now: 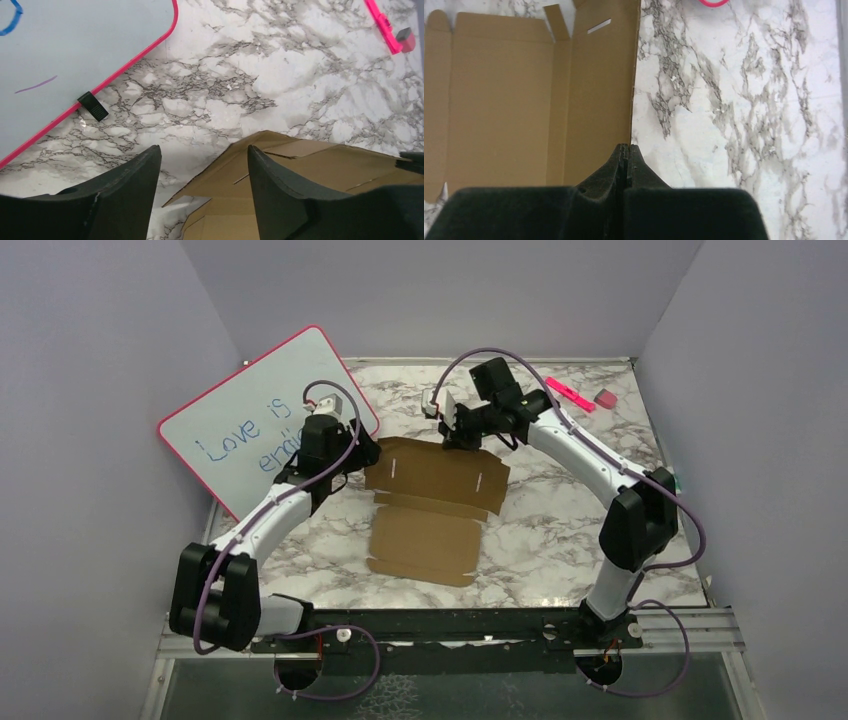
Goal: Fold the paper box
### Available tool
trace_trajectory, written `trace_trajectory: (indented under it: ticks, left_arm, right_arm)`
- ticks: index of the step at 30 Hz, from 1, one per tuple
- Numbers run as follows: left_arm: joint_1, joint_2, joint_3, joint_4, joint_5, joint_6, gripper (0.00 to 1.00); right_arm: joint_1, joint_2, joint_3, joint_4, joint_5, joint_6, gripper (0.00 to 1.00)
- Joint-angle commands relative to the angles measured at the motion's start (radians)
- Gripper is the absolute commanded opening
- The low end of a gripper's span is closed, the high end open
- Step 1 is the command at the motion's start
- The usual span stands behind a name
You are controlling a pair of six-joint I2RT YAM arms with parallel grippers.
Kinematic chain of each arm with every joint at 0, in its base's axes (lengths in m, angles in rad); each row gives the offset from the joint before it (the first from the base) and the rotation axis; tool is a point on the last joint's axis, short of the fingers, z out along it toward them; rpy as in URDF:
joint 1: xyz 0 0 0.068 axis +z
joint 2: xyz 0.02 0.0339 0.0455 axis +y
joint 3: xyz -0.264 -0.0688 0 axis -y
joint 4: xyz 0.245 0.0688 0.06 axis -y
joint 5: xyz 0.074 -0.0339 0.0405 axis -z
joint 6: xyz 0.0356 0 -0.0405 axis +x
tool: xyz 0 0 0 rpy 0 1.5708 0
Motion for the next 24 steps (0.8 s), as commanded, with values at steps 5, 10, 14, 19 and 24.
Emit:
trace_trajectory:
  ticks: [5,10,14,19,24]
  left_arm:
    - [0.009,-0.187,-0.106,0.080,-0.119,-0.063,0.72]
    - [0.014,-0.232,-0.091,0.087,-0.068,-0.056,0.73]
    - [0.014,-0.244,-0.015,0.067,-0.005,-0.027,0.73]
    - [0.014,-0.264,0.035,0.062,0.059,-0.027,0.70]
    - [0.014,-0.291,0.009,0.047,0.109,-0.027,0.67]
  right_arm:
    - [0.052,-0.074,0.003,0.073,0.176,-0.129,0.01]
    - [0.104,-0.119,-0.067,0.154,0.240,-0.214,0.01]
    - [0.135,-0.160,-0.117,0.212,0.314,-0.254,0.01]
    - [0.174,-0.213,-0.224,0.330,0.414,-0.330,0.01]
    - [0.237,-0.275,-0.368,0.469,0.497,-0.377,0.01]
